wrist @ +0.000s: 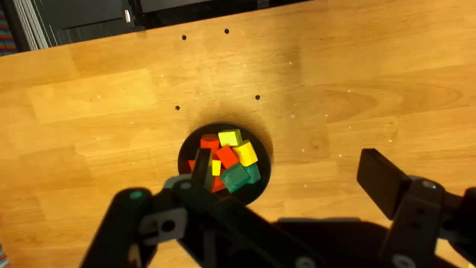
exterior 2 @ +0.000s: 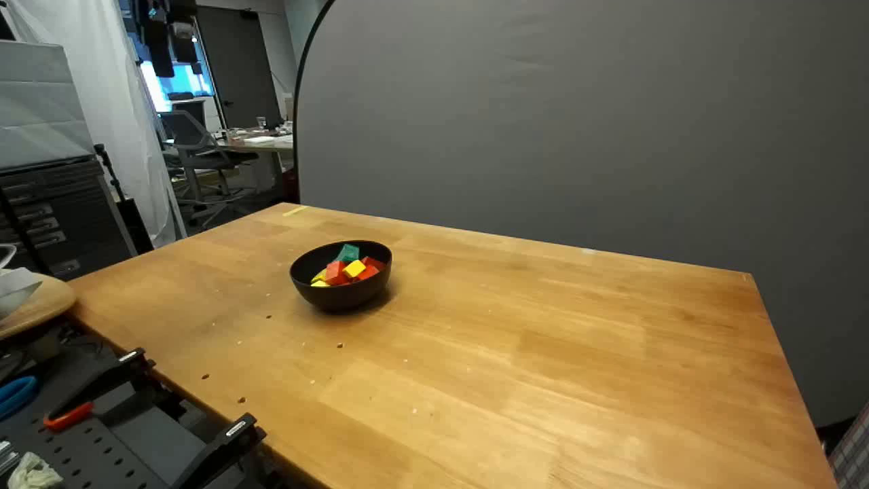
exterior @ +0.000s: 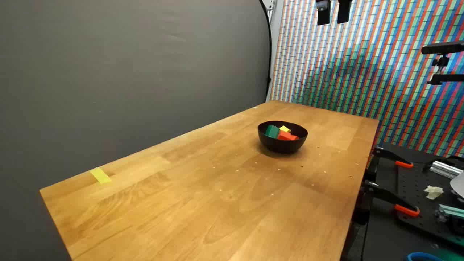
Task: Remove the blocks from the bowl
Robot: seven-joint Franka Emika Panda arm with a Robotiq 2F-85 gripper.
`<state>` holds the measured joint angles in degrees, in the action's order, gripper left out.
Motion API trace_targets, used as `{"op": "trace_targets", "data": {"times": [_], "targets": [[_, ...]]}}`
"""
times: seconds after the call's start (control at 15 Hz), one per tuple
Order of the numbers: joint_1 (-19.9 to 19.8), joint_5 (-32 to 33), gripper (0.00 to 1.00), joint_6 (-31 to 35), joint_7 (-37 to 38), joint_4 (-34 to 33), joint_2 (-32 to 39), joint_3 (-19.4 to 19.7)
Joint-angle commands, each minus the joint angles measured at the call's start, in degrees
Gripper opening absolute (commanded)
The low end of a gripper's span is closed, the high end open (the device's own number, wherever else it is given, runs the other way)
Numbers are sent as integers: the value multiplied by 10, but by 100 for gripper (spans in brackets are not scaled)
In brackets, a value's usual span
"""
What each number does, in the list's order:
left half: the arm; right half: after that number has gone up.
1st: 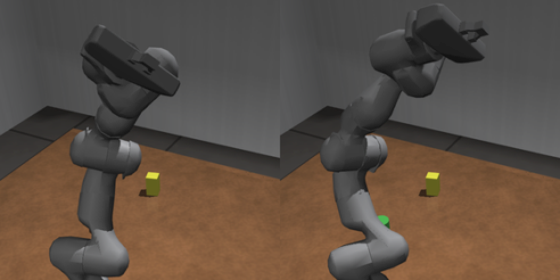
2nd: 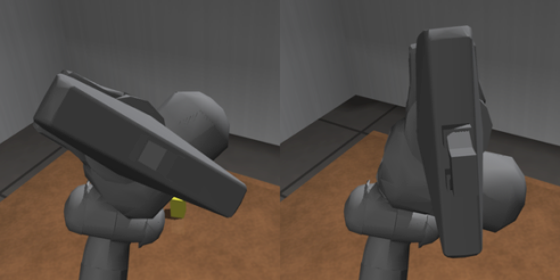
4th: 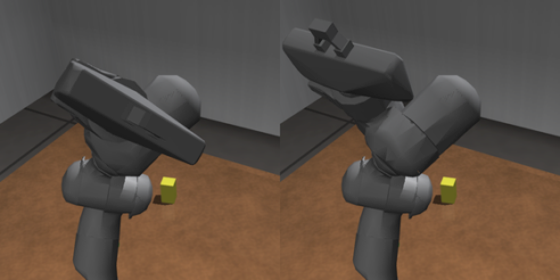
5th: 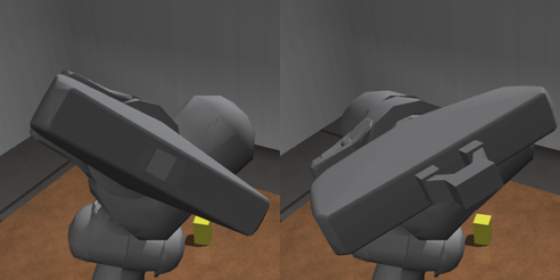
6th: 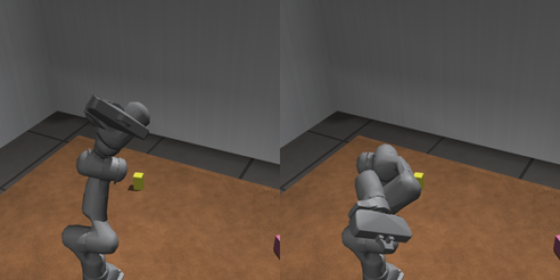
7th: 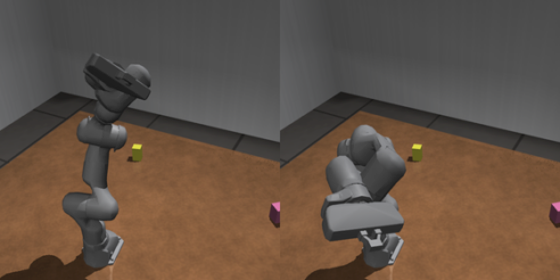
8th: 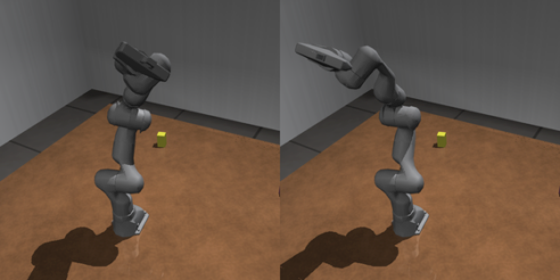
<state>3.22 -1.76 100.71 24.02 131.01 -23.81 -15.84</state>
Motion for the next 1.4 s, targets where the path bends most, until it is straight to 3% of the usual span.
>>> {"op": "trace_targets", "data": {"times": [0.0, 0.2, 0.67, 1.0, 1.33], "targets": [[10, 4, 100, -1, 3, -3, 1, 9], [7, -20, 100, 67, 12, -2, 37, 17], [8, -87, 100, 267, -6, 88, 111, 46], [4, -64, 100, 355, 16, 107, 171, 60], [-5, 17, 100, 408, 68, 84, 253, 79]]}}
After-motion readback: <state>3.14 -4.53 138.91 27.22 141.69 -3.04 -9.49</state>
